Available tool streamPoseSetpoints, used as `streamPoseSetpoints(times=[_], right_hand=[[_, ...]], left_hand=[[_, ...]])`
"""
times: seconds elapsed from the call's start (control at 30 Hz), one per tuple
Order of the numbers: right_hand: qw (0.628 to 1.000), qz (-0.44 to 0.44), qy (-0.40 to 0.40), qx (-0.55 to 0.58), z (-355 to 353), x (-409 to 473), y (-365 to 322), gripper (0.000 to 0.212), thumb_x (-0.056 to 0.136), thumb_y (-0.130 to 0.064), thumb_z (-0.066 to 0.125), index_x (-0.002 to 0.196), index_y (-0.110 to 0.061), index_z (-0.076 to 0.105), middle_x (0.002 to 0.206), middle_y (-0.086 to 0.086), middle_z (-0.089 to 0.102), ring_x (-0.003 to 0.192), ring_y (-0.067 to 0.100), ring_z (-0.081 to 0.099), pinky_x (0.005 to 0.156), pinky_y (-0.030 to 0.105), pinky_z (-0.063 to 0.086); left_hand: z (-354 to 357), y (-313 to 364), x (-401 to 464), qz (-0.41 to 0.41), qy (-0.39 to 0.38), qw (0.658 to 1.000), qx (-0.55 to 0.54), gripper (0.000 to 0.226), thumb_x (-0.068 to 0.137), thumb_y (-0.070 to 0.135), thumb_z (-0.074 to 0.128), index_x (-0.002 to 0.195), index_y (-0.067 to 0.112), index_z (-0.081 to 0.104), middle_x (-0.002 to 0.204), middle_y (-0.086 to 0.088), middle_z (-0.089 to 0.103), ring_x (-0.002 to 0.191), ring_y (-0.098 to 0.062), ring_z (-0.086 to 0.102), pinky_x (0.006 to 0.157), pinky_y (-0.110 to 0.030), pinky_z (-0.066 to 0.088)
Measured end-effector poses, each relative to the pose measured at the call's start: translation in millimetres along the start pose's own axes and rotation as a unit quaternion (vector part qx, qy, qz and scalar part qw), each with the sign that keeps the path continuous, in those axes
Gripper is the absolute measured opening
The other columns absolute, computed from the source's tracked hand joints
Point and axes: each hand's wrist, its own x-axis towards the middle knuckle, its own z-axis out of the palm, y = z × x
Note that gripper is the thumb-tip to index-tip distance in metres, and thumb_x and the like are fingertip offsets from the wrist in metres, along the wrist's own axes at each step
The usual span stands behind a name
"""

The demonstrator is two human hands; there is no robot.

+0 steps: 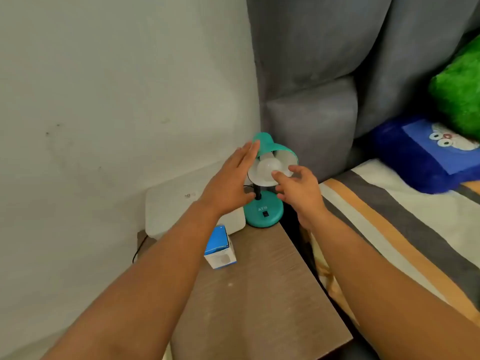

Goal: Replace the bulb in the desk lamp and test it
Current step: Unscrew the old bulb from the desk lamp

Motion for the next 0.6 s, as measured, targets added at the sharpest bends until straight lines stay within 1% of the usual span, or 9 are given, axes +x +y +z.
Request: streamPoseSetpoints(times=[0.07,0.17,0.23,0.3,0.37,0.43,0.5,0.6], right_hand=[[1.000,-0.006,0.010,-0.012,3.5,7.8,2.0,0.069,0.076,-0.043,0.077,0.134,-0.021,0.048,0.108,0.001,0.067,0.101,0.019,0.068,0.093,0.043,0.056],[1.000,-0.013,0.009,-0.012,11.1,14.3,8.2,0.079,0.067,-0.050,0.079,0.134,-0.021,0.048,0.109,0.003,0.070,0.099,0.020,0.070,0.090,0.043,0.058],[1.000,-0.019,0.011,-0.010,16.4,15.6,9.8,0.077,0.064,-0.052,0.078,0.130,-0.022,0.052,0.106,0.005,0.072,0.093,0.021,0.072,0.086,0.044,0.060],[1.000,-0.020,0.014,-0.006,21.6,16.1,7.0,0.070,0.063,-0.056,0.078,0.121,-0.024,0.056,0.105,0.005,0.072,0.091,0.022,0.072,0.083,0.044,0.061],[1.000,-0.015,0.024,0.001,27.7,18.0,5.8,0.076,0.056,-0.063,0.077,0.118,-0.022,0.060,0.103,0.005,0.073,0.092,0.023,0.072,0.082,0.045,0.061],[0.999,-0.019,0.033,0.003,32.5,17.9,5.4,0.077,0.054,-0.065,0.076,0.117,-0.022,0.062,0.101,0.004,0.074,0.092,0.024,0.073,0.081,0.045,0.061],[0.998,-0.032,0.045,-0.005,34.6,16.0,5.7,0.071,0.059,-0.059,0.078,0.117,-0.023,0.061,0.103,0.003,0.073,0.093,0.025,0.072,0.082,0.045,0.060],[0.995,-0.069,0.065,-0.031,33.9,12.0,7.3,0.063,0.070,-0.034,0.084,0.125,-0.022,0.056,0.114,0.003,0.068,0.102,0.022,0.067,0.089,0.041,0.058]], left_hand=[[0.4,-2.7,13.7,0.040,-0.016,0.999,0.007,0.124,0.075,0.022,0.084,0.156,0.036,-0.010,0.167,-0.001,0.008,0.152,-0.020,0.015,0.118,-0.034,0.030],[1.7,-7.2,24.9,0.055,-0.022,0.998,0.007,0.123,0.075,0.020,0.085,0.154,0.043,-0.007,0.165,-0.003,0.015,0.147,-0.023,0.029,0.112,-0.038,0.039],[5.7,-7.5,24.5,0.071,-0.016,0.997,0.005,0.119,0.078,0.017,0.082,0.152,0.046,-0.007,0.163,-0.001,0.020,0.136,-0.026,0.045,0.102,-0.042,0.049],[7.7,-12.0,25.1,0.087,-0.011,0.996,0.025,0.116,0.081,0.017,0.079,0.151,0.047,-0.009,0.161,-0.003,0.022,0.122,-0.030,0.057,0.092,-0.045,0.055],[8.8,-14.8,27.5,0.091,-0.008,0.995,0.033,0.111,0.084,0.018,0.077,0.150,0.047,-0.008,0.159,-0.007,0.023,0.116,-0.033,0.060,0.088,-0.047,0.056],[11.6,-16.9,29.8,0.095,-0.004,0.995,0.036,0.106,0.084,0.017,0.076,0.152,0.045,-0.001,0.158,-0.009,0.026,0.117,-0.035,0.059,0.086,-0.049,0.057],[14.3,-18.3,30.5,0.097,-0.003,0.995,0.034,0.103,0.084,0.017,0.076,0.153,0.043,0.005,0.157,-0.009,0.027,0.118,-0.034,0.059,0.087,-0.049,0.057],[16.3,-19.9,30.3,0.096,-0.004,0.995,0.027,0.102,0.084,0.019,0.077,0.152,0.044,0.007,0.156,-0.007,0.029,0.120,-0.033,0.058,0.091,-0.050,0.056]])
